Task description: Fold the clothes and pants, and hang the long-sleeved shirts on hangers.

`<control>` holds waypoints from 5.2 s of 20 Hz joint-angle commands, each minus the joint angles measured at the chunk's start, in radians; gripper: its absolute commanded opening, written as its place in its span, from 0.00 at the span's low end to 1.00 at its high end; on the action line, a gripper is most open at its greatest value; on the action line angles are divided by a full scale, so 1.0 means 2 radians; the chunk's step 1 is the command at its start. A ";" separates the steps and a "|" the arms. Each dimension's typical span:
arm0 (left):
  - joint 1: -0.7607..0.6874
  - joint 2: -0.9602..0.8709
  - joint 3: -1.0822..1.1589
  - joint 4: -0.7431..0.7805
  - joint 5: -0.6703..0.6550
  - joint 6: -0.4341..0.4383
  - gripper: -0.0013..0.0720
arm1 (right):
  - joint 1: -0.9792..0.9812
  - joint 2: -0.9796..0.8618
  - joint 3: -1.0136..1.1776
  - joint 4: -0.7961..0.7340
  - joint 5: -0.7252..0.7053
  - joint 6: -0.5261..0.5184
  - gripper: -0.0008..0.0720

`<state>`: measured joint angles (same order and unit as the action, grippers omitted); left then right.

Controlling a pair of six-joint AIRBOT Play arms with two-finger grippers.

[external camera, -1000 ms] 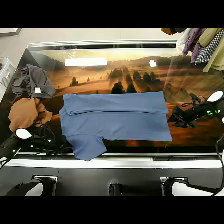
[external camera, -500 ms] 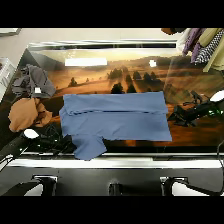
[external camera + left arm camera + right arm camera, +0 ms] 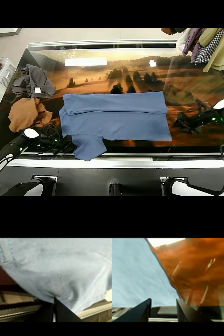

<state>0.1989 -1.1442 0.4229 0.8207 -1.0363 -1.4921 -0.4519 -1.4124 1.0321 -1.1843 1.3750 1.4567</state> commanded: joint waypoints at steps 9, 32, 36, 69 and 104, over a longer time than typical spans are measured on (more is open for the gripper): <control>0.000 0.001 0.001 -0.003 -0.005 0.002 0.04 | -0.005 -0.007 -0.099 0.013 -0.048 -0.022 0.47; 0.056 0.098 0.220 0.190 -0.171 -0.105 0.04 | -0.005 0.176 -0.096 0.063 -0.058 -0.008 0.05; 0.055 -0.014 0.301 0.190 -0.151 -0.055 0.04 | -0.005 0.134 -0.096 0.140 -0.132 -0.065 0.05; 0.003 -0.236 0.534 0.185 -0.117 -0.031 0.58 | 0.065 -0.041 0.072 0.054 -0.164 0.020 0.75; -0.085 -0.241 0.529 0.095 -0.095 -0.029 0.04 | 0.065 -0.020 0.078 0.128 -0.111 0.003 0.05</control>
<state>0.1116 -1.6047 1.4906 1.0737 -1.2659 -1.5471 -0.3206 -1.5421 1.1866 -0.8696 1.1202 1.3891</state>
